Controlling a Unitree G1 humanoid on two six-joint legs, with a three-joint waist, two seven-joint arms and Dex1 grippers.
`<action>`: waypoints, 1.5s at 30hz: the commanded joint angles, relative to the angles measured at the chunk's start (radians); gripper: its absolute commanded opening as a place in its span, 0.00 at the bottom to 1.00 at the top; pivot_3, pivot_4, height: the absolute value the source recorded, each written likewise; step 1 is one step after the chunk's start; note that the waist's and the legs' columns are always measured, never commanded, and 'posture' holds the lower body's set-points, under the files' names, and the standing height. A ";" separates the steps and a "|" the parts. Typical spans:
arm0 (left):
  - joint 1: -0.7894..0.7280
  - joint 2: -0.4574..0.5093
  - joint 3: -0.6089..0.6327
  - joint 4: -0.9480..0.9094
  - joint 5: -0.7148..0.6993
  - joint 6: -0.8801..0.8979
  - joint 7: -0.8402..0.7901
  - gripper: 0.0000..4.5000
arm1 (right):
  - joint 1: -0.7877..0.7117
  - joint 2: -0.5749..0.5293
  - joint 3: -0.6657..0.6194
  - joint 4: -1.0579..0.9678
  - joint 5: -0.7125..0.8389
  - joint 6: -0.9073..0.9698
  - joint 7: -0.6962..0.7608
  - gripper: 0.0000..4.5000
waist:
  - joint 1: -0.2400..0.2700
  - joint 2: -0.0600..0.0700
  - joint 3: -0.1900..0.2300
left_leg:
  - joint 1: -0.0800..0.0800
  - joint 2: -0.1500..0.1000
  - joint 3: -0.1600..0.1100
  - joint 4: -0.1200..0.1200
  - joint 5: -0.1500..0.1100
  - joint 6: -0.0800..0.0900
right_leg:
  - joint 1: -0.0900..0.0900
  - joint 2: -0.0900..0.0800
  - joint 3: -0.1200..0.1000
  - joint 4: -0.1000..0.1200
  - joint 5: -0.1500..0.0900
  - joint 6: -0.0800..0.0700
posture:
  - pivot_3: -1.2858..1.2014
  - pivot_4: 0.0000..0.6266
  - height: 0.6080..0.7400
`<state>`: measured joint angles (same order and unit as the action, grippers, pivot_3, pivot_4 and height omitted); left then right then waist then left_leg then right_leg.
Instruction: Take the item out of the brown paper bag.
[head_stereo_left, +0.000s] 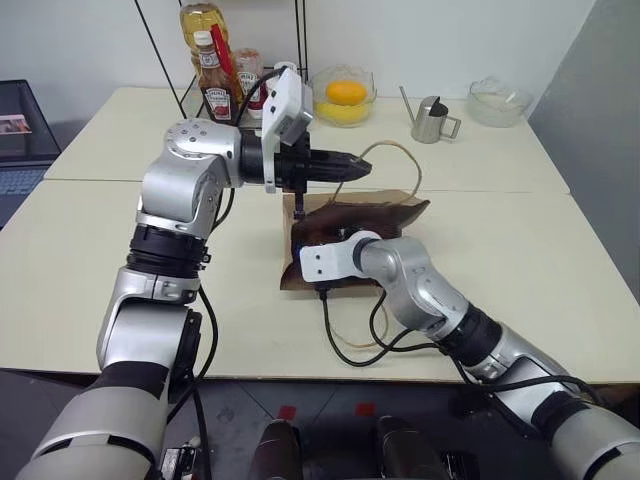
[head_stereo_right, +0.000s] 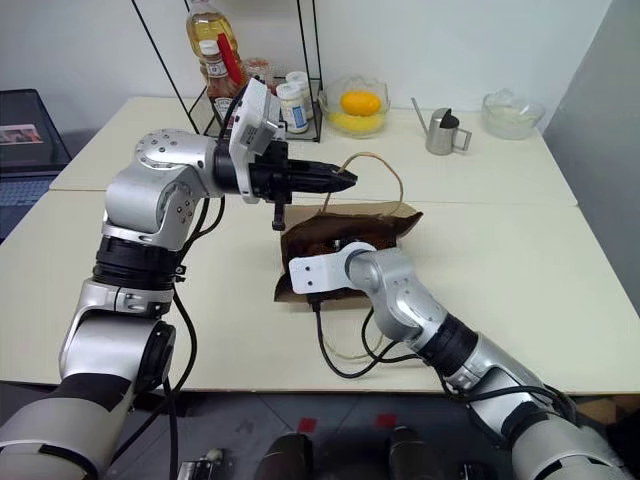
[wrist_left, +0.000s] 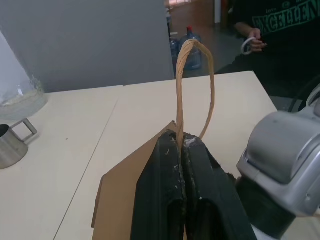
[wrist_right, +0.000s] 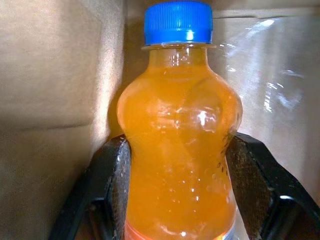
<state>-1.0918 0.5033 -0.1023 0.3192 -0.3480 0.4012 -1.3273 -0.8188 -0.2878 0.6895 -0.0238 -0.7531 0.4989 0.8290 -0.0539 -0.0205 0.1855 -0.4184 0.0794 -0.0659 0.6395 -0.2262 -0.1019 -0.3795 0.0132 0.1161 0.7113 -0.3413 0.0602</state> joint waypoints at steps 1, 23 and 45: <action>-0.016 0.011 0.011 -0.001 0.006 -0.034 -0.005 0.00 | 0.005 -0.017 -0.059 -0.119 0.010 -0.012 0.016 0.54 | 0.000 0.000 0.000 | 0.000 0.000 0.000 0.000 0.000 0.000 | 0.000 0.000 0.000 0.000 0.000 0.000 | 0.52 0.24 1.00; -0.028 0.011 0.010 0.071 0.045 -0.110 -0.005 0.00 | 0.156 -0.034 -0.254 -0.421 0.228 -0.069 -0.012 0.53 | -0.001 0.000 0.000 | -0.001 0.000 0.000 -0.001 0.000 0.000 | -0.001 0.000 0.000 -0.001 0.000 0.000 | 0.52 0.24 1.00; -0.037 -0.012 0.002 0.113 0.065 -0.146 -0.003 0.00 | 0.252 -0.114 -0.523 -0.803 0.628 0.042 -0.020 0.53 | 0.000 0.000 0.001 | -0.002 0.000 -0.001 -0.002 0.000 0.000 | -0.001 0.000 -0.001 -0.003 0.000 0.000 | 0.52 0.24 1.00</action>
<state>-1.0948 0.4948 -0.1046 0.4391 -0.2846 0.2759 -1.3267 -0.5368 -0.4065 0.2208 -0.7476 -0.1542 0.5075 0.8404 -0.0535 -0.0205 0.1860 -0.4206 0.0794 -0.0664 0.6376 -0.2264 -0.1014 -0.3804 0.0132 0.1156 0.7086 -0.3413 0.0602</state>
